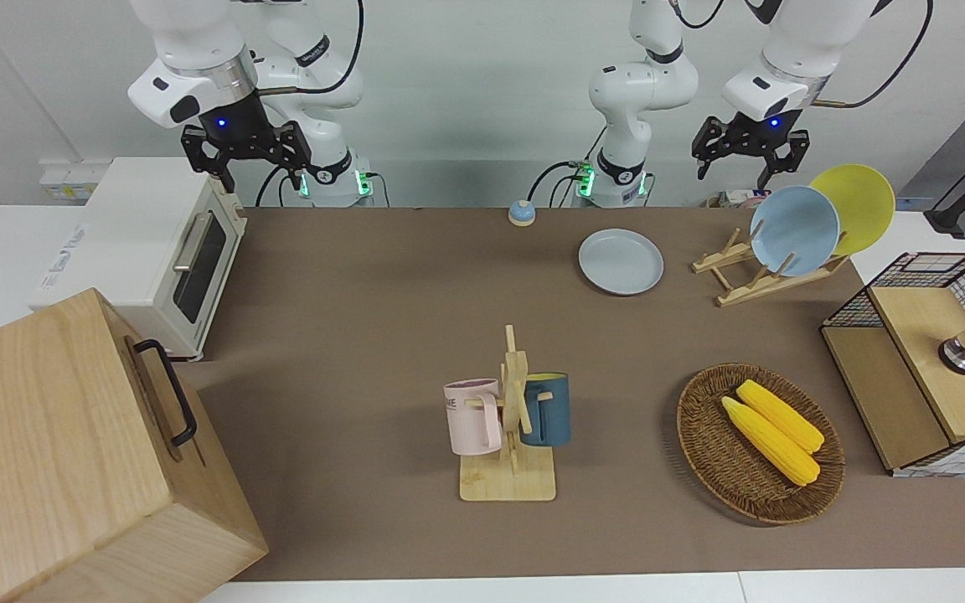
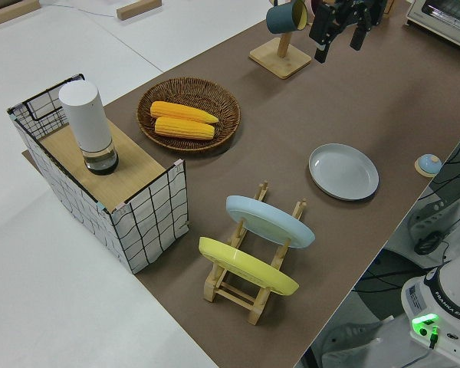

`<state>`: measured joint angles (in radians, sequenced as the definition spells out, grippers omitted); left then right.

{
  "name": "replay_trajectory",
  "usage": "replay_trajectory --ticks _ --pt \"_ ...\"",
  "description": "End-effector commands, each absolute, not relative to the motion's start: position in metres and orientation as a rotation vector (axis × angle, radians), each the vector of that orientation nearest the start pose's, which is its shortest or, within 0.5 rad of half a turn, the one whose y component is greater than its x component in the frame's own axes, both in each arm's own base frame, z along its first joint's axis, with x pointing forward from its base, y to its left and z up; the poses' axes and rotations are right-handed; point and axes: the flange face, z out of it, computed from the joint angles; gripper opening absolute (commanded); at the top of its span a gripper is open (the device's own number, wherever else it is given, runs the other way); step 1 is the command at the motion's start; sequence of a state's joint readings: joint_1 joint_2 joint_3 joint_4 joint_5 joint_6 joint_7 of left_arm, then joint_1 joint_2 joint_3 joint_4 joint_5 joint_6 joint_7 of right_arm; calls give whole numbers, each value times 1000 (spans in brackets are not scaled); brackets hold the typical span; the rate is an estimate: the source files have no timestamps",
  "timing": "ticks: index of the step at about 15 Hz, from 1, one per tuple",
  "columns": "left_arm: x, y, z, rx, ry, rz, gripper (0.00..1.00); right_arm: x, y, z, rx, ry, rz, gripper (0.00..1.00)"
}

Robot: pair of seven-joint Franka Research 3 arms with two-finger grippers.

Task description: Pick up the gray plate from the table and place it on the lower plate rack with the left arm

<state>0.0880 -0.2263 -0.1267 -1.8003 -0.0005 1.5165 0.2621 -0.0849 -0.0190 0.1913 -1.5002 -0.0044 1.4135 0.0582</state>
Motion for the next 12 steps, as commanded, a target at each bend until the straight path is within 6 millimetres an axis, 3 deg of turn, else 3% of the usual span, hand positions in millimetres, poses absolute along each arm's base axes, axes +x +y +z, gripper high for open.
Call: replay_trajectory --ticks 1,8,12 --pt "466 -28 628 -3072 445 112 1000 527 57 657 -3146 -73 116 990" --pt "464 -24 631 -3082 411 101 1000 527 58 657 -3146 -75 116 987" --pt "465 -21 608 -3090 346 150 991 527 57 657 -3146 -73 116 987"
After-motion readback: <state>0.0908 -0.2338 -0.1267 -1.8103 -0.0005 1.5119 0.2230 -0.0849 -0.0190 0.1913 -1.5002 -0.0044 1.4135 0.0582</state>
